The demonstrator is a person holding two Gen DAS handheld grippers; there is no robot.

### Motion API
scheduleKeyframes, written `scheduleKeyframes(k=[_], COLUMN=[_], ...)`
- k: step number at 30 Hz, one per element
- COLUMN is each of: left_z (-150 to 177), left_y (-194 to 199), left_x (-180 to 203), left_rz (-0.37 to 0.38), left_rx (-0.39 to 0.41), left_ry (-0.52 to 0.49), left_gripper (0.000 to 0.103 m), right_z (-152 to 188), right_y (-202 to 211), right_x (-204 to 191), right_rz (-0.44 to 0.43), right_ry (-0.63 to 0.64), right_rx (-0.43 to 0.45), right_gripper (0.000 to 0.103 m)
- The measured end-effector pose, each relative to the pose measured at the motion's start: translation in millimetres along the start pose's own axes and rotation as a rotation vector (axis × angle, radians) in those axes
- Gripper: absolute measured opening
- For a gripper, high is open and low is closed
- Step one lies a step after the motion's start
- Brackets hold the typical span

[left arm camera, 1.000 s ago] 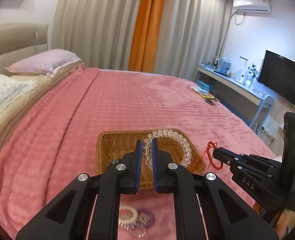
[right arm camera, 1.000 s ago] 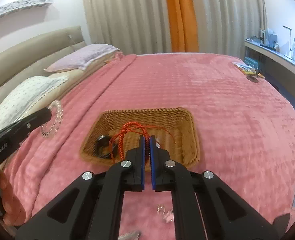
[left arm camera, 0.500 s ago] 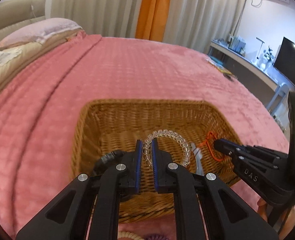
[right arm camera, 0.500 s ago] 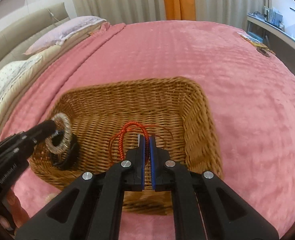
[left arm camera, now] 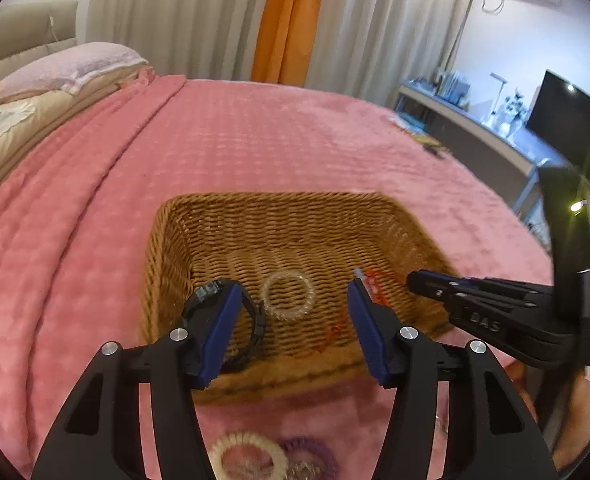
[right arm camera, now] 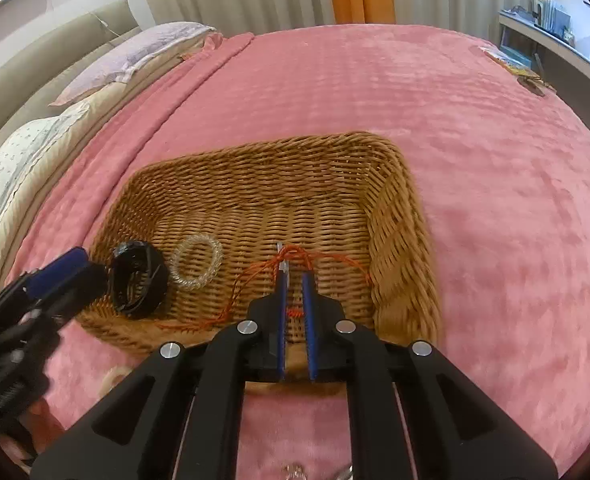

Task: Organize jewelry
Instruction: 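Carry the bracelet and red string into the basket and release both, then grasp the cream coil hair tie with the left tool while the right grasps the silver clip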

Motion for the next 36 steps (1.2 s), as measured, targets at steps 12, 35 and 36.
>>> scheduleKeyframes(k=[12,35,36], left_z=[29,120,119], left_y=[97,87,82], left_x=[-16,-59,-58], left_rz=[0.053,0.061,0.074], left_rx=[0.118,-0.022,-0.039], left_ry=[0.036,0.14,0.149], left_gripper=[0.077,0.079,0.078], right_z=[58,191,193], right_y=[79,61,58], right_x=[-22,-50,-52], right_rz=[-0.028,-0.069,-0.067], right_ry=[0.028,0.003,0.005], right_rx=[0.117,0.024,0.019], right_gripper=[0.052,0.053,0.053])
Point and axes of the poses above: each gripper's, at about its wrist camera, not at the fingertips, and y roughly against the way its jaws point, x to its right, z to its underside, the point moved 6 cm from there along -y, roughly the way its jaws point, and after that the axes turned 10 degrees about -x, right-handed, at the moved point
